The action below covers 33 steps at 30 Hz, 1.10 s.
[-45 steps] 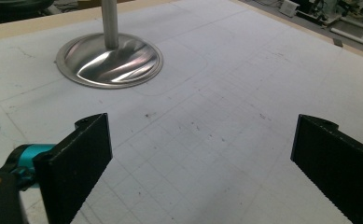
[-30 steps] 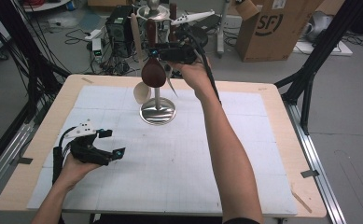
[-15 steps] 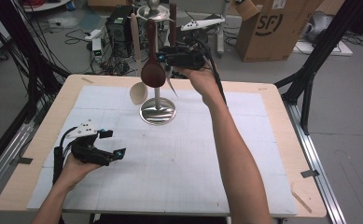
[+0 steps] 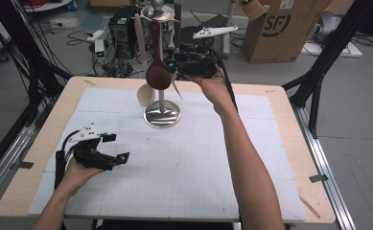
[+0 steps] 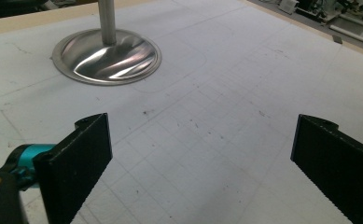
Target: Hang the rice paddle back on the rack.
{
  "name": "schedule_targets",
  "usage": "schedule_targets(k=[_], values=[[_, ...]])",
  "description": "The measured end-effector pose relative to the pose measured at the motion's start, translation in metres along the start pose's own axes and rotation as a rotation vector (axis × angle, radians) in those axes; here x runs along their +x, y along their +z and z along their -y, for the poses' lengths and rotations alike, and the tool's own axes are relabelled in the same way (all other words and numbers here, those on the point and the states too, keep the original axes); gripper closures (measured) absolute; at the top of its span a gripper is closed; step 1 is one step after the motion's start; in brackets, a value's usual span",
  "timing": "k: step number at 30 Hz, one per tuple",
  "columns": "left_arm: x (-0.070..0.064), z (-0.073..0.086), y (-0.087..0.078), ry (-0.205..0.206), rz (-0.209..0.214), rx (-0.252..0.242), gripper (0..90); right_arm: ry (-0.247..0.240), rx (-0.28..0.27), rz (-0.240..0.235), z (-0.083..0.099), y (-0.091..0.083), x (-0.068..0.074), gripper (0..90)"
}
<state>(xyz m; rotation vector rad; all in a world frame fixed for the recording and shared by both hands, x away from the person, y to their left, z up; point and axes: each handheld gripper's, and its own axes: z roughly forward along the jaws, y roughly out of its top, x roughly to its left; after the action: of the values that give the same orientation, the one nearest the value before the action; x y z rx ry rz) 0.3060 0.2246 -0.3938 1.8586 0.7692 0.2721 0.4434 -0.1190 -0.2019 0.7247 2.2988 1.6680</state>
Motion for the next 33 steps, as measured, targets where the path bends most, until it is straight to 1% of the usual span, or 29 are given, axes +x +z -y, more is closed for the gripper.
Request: schedule_targets(k=[4,11,15,20,24,26,31,33], values=[[0.0,0.0,0.0,0.005,0.002,0.004,5.7,0.009,0.009,0.002,0.006,-0.001,-0.002,46.1],[0.0,0.0,0.002,0.004,0.002,0.007,5.8,0.017,0.002,0.008,0.015,-0.006,-0.004,45.1],[0.0,0.0,0.002,-0.002,0.004,0.003,5.8,0.028,0.003,0.012,0.023,-0.008,-0.007,44.1],[0.0,0.0,0.002,-0.001,0.005,0.006,5.8,0.045,0.012,0.018,0.03,-0.009,-0.009,41.5],[0.0,0.0,0.002,-0.002,0.005,0.007,5.8,0.048,0.003,0.018,0.034,-0.011,-0.01,41.4],[-0.001,0.0,0.003,0.003,0.008,0.01,5.7,0.051,0.008,0.019,0.038,-0.011,-0.01,41.0],[-0.001,0.0,0.003,0.0,0.008,0.008,5.8,0.067,0.02,0.028,0.046,-0.012,-0.012,39.0],[-0.001,0.0,0.003,-0.001,0.007,0.007,5.8,0.07,0.017,0.029,0.048,-0.014,-0.012,38.6]])
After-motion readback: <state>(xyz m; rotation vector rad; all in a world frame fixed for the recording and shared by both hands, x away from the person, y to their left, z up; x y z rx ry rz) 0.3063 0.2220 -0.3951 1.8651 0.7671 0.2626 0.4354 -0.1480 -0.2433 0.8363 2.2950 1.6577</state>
